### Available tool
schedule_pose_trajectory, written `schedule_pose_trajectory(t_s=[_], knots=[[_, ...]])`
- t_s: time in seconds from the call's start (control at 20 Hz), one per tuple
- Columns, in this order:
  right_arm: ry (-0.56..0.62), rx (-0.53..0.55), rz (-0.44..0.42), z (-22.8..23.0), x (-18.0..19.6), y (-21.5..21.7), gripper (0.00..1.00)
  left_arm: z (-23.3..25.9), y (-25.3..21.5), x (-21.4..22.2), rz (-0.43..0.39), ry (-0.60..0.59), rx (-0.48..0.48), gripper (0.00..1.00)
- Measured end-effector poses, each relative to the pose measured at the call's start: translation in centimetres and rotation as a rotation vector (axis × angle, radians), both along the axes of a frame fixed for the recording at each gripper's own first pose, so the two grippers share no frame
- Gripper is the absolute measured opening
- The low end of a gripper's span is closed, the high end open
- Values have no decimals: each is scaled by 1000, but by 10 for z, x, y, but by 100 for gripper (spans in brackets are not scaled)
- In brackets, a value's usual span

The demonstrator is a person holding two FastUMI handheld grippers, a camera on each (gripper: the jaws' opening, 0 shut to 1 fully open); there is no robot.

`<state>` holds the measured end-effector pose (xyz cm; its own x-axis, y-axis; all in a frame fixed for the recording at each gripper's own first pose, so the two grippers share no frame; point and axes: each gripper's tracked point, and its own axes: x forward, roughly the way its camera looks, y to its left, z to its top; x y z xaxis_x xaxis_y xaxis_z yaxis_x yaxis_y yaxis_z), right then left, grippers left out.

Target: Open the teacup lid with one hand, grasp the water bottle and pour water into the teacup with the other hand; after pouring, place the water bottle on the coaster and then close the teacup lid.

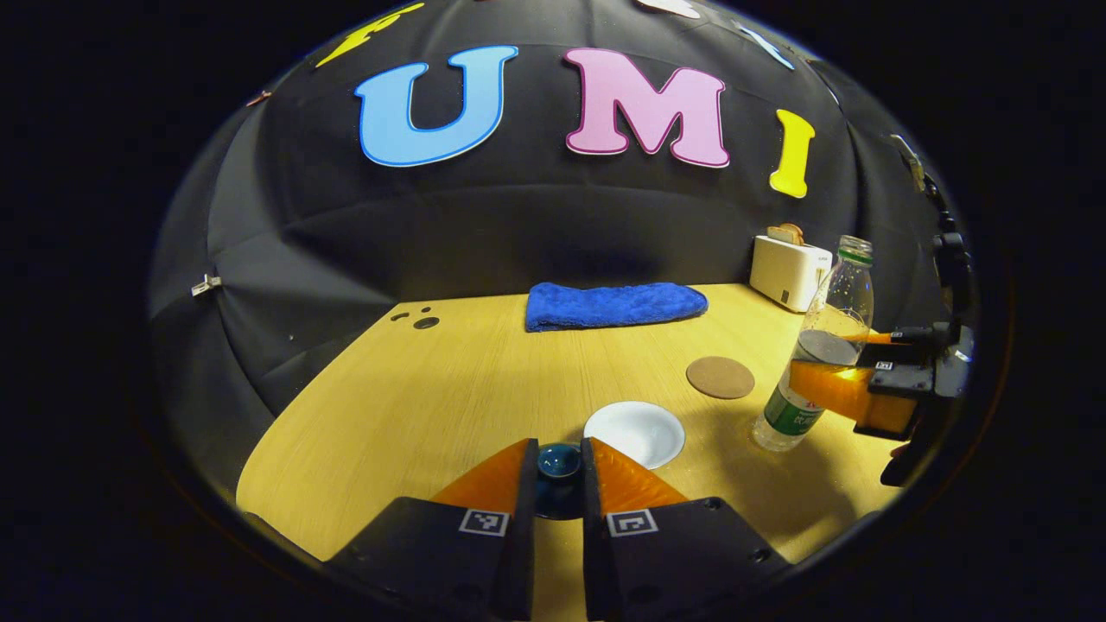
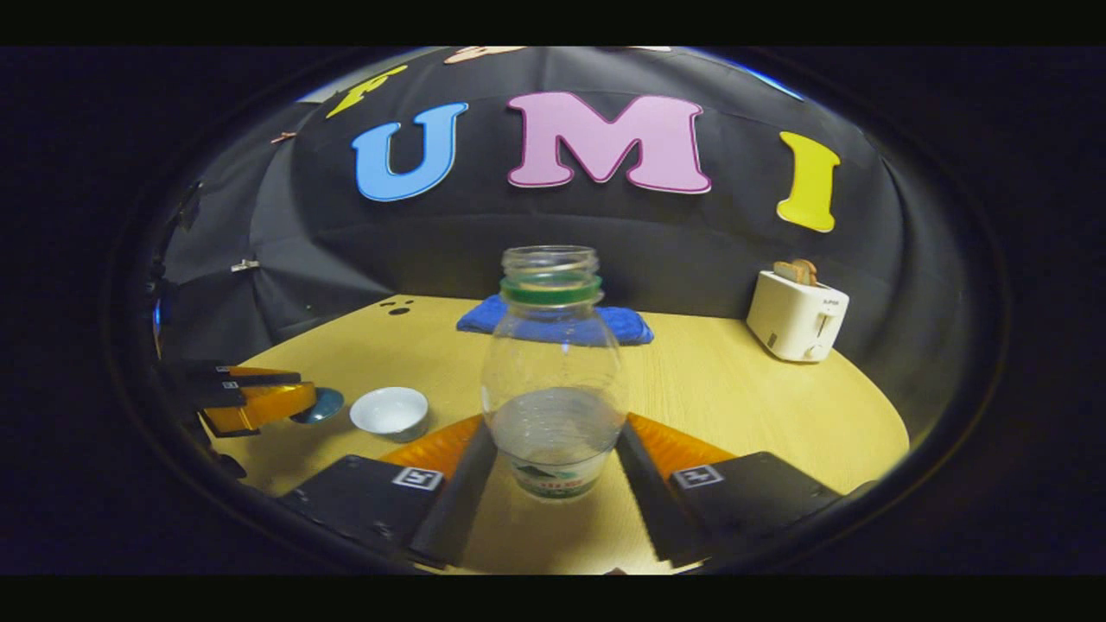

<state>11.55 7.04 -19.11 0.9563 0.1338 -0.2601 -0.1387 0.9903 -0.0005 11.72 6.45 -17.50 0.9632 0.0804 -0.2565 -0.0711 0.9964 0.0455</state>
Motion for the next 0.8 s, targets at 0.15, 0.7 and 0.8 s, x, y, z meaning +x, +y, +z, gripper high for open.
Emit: schedule_pose_trajectory(t_s=[0.15, 0.7, 0.8], knots=[[-9, -6, 0, 0, 2, 2, 80, -1, 5, -2, 0, 4, 0, 24], [6, -160, 66, 12, 14, 7, 70, 3, 20, -22, 22, -2, -14, 24], [-19, -254, 82, 23, 17, 4, 70, 5, 23, -29, 30, -8, -16, 24]])
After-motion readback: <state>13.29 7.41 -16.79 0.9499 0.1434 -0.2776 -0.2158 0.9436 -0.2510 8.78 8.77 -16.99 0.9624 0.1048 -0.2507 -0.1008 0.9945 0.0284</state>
